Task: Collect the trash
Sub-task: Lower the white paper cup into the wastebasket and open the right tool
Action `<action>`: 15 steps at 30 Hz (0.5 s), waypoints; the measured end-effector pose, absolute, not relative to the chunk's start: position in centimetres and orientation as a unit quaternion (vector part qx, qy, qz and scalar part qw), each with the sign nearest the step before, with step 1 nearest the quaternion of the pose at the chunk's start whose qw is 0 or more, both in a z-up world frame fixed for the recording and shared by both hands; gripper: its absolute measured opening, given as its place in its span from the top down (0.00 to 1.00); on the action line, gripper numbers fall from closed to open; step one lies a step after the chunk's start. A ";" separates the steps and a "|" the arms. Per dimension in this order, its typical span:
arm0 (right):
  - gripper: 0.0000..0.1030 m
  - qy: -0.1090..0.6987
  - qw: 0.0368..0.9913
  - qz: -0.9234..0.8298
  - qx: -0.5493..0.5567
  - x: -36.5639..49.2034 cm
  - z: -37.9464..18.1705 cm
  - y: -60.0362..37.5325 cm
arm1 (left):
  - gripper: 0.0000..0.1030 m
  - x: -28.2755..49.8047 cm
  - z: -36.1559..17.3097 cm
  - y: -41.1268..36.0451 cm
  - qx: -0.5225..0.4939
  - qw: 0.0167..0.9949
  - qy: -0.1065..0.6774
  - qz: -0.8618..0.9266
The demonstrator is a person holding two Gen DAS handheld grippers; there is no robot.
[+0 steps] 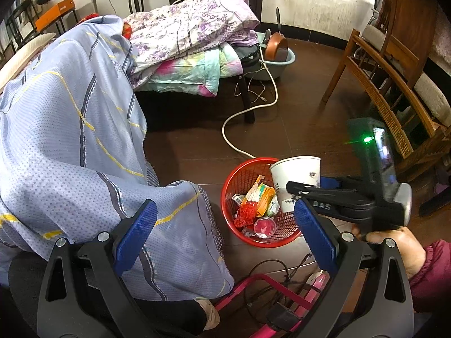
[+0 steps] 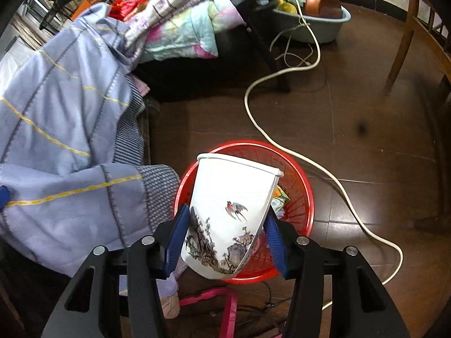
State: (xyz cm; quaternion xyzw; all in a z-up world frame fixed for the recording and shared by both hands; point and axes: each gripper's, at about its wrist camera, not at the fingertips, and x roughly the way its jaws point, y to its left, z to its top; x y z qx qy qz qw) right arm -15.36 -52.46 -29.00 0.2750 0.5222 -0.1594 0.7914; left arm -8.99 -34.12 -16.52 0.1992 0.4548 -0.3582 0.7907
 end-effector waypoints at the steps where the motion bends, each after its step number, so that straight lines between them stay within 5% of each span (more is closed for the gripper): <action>1: 0.49 0.528 0.788 -0.161 0.274 -15.2 -29.6 -52.5 | 0.09 -9.0 -16.6 -34.1 0.199 0.790 0.456 -0.358; 15: 0.49 0.582 0.748 -0.157 0.277 -14.7 -36.0 -52.0 | 0.09 -8.7 -16.9 -34.2 0.200 0.786 0.464 -0.357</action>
